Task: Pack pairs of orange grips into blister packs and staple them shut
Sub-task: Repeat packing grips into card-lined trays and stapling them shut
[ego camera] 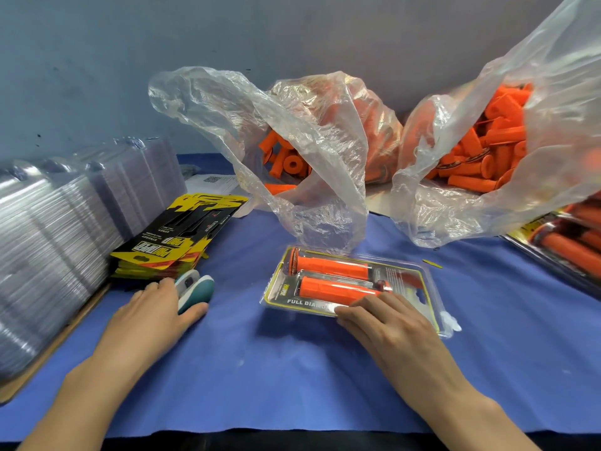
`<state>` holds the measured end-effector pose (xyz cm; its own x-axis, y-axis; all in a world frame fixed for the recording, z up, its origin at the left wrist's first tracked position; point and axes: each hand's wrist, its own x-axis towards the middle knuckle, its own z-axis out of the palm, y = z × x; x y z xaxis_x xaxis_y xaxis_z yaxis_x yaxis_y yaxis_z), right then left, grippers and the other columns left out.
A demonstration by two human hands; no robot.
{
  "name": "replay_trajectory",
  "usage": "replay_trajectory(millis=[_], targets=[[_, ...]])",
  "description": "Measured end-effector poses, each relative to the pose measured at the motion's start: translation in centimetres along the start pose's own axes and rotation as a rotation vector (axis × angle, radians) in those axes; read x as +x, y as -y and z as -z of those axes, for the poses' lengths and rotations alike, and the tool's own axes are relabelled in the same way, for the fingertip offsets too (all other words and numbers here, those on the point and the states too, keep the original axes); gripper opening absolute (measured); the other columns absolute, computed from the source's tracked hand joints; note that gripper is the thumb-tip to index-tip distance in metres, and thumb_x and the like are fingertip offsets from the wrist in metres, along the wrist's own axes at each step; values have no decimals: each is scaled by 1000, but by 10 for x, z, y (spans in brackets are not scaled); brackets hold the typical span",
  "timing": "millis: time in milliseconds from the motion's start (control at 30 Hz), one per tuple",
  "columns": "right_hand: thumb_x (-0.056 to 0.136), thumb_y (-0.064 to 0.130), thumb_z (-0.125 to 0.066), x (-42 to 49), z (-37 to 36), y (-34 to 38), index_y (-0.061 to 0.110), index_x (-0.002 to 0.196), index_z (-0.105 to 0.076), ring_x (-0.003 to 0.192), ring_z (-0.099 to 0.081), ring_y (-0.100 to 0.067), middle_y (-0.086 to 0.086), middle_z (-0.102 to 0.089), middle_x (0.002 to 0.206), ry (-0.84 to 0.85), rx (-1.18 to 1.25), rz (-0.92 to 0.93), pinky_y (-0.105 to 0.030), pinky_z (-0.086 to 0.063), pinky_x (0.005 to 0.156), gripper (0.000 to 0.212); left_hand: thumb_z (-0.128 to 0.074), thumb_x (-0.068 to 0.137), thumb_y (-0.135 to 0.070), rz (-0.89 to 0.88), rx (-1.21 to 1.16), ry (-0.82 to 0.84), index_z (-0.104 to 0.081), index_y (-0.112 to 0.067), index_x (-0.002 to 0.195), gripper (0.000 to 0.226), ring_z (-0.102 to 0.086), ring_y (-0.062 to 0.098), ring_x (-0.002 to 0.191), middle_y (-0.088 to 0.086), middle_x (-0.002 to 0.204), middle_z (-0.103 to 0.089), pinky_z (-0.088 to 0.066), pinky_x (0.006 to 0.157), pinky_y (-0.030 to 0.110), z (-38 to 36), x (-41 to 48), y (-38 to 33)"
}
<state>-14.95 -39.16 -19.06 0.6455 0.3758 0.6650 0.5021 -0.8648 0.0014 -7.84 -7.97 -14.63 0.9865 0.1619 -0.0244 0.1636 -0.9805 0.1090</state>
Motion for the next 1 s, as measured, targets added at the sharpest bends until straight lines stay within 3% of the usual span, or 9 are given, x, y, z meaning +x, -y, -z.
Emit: replay_trajectory(millis=[100,167,233,300,367,533,700,1000], targets=[[96,19,-60,0,0,-1,19,94,-68,74,-56,-19,5,-62,85,11,39,-12,-34,-51,66,9,-63,77,-66,-24,-584,107,-56,-18,99,53,-66,26,69,7,82,-71,-48,58,30,16,-20,-17],[97,17,-60,-2,-1,-3,19,97,-67,77,-57,-19,5,-62,89,37,30,14,-33,-51,69,8,-61,69,-68,-16,-918,400,-61,-9,92,64,-64,28,50,15,67,-71,-49,46,25,24,-36,-33],[97,15,-60,-3,0,-5,19,103,-66,81,-59,-20,4,-63,93,48,25,33,-33,-51,72,10,-62,65,-69,-43,-1043,678,-67,-5,87,68,-62,29,49,22,72,-70,-50,44,26,23,-50,-46],[96,14,-60,-4,0,-5,18,107,-66,83,-60,-20,4,-64,95,38,15,36,-33,-52,73,13,-70,71,-69,-104,-1090,777,-73,-8,87,63,-61,30,57,29,90,-70,-52,51,30,17,-60,-57],[95,14,-60,-3,1,-4,18,106,-67,81,-59,-19,4,-63,93,24,-4,40,-33,-52,71,13,-65,71,-71,-151,-1164,751,-72,-9,95,67,-62,31,59,29,93,-70,-53,56,32,9,-63,-67],[98,15,-54,-3,2,-4,19,102,-66,77,-57,-20,5,-62,87,29,-4,45,-35,-51,68,13,-66,66,-74,-203,-1321,698,-64,-9,109,79,-65,31,55,20,75,-70,-53,53,29,5,-65,-89],[97,13,-59,-5,1,-7,20,114,-67,83,-59,-19,7,-65,97,78,11,67,-31,-48,77,20,-60,72,-72,-213,-1302,680,-74,-26,85,50,-65,25,52,23,72,-70,-50,51,23,0,-70,-110],[90,16,-69,-9,10,-8,23,100,-67,80,-56,-24,3,-59,91,-3,-173,-12,-39,-48,71,13,-67,66,-75,-156,-1391,700,-75,-16,94,67,-62,27,54,24,71,-67,-52,53,26,-3,-63,-108]])
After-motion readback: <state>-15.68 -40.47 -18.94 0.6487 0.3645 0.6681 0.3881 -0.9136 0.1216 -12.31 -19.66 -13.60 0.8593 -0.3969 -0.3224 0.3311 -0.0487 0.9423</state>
